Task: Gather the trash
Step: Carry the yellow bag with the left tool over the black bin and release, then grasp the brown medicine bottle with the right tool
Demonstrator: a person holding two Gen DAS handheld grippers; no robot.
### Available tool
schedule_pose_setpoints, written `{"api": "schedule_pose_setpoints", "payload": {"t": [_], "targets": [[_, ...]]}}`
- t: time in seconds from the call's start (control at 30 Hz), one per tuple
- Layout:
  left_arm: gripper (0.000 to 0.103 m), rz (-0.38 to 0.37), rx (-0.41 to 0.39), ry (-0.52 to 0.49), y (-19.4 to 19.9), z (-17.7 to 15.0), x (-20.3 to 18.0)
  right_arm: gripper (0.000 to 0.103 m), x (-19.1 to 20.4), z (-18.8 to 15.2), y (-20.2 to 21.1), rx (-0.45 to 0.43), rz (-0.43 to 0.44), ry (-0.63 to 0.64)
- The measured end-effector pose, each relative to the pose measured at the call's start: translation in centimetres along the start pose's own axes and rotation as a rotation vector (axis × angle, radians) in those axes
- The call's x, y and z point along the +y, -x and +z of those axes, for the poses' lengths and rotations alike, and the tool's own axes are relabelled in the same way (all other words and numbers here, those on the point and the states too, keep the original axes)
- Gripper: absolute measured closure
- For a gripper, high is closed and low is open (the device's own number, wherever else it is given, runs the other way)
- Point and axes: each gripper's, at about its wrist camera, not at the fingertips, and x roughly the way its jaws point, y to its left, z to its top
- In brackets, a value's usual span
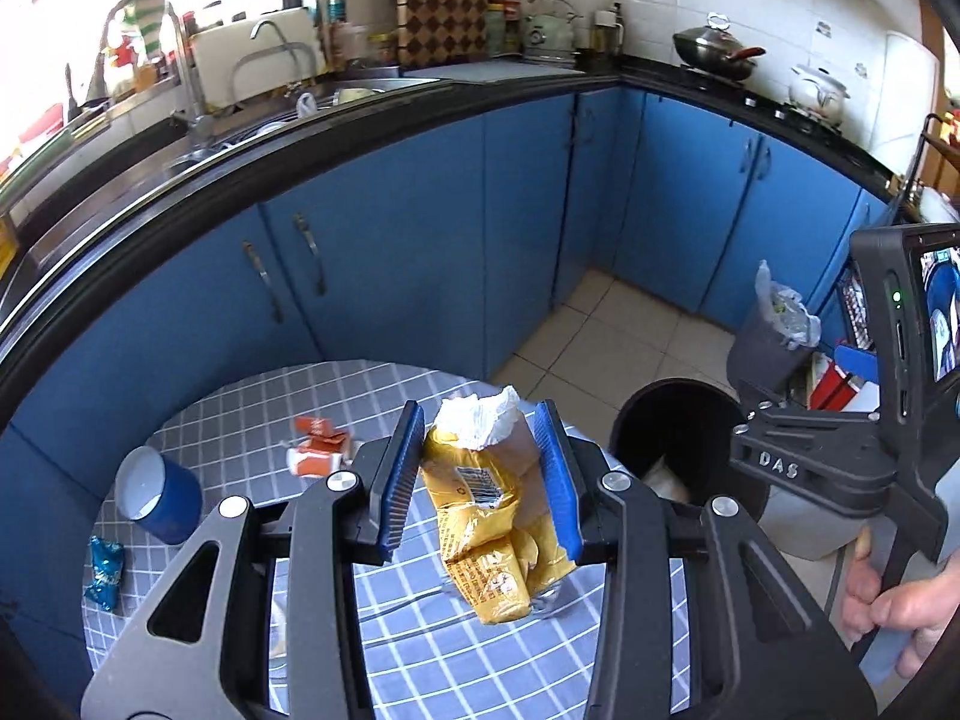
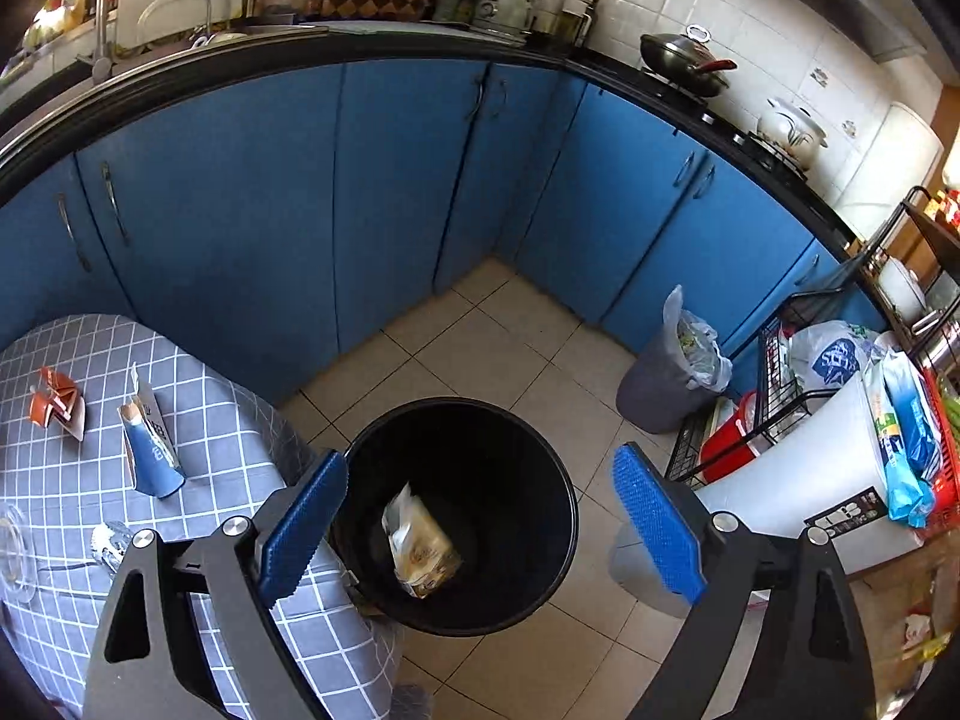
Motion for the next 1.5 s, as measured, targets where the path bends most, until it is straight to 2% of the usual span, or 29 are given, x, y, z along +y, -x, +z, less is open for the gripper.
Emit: {"api": "schedule_pose_setpoints", "payload": {"t": [0.3,0.5,0.6,0.73,0.83,0.93,1.13,1.3,1.5], "targets": [[0.062,-0.075,-0.006,-0.052,-1.9,3.5,-5.1,0.015,-2.4,-0.2,0.9,-0.01,-0.002,-0.065],[0.06,-0.121,-0.057,-0.081,-2.7,7.5,-9.4,0.015,-5.7,-0.3,1.4,-0.015,-0.03,-0.133],[0.049,-0.145,-0.094,-0.094,-2.3,9.2,-11.5,0.015,-7.1,-0.6,1.3,-0.009,-0.041,-0.167],[0.044,-0.177,-0.123,-0.108,-1.7,10.4,-13.1,0.015,-8.1,-1.1,1.3,-0.001,-0.038,-0.2],[0.036,-0.167,-0.14,-0.112,-1.1,10.3,-13.1,0.015,-8.2,-1.4,1.3,0.003,-0.032,-0.201],[0.035,-0.136,-0.126,-0.116,-1.0,9.5,-11.6,0.015,-7.7,-1.6,1.5,0.007,-0.011,-0.197],[0.034,-0.029,-0.059,-0.039,-0.3,5.5,-4.2,0.015,-3.9,-2.8,3.1,0.017,0.09,-0.15],[0.034,0.109,0.009,0.067,1.4,0.5,3.2,0.015,2.5,-3.9,5.0,0.015,0.187,-0.012],[0.034,0.226,0.04,0.167,4.3,-4.4,9.6,0.015,9.5,-6.0,7.7,0.014,0.316,0.131]]}}
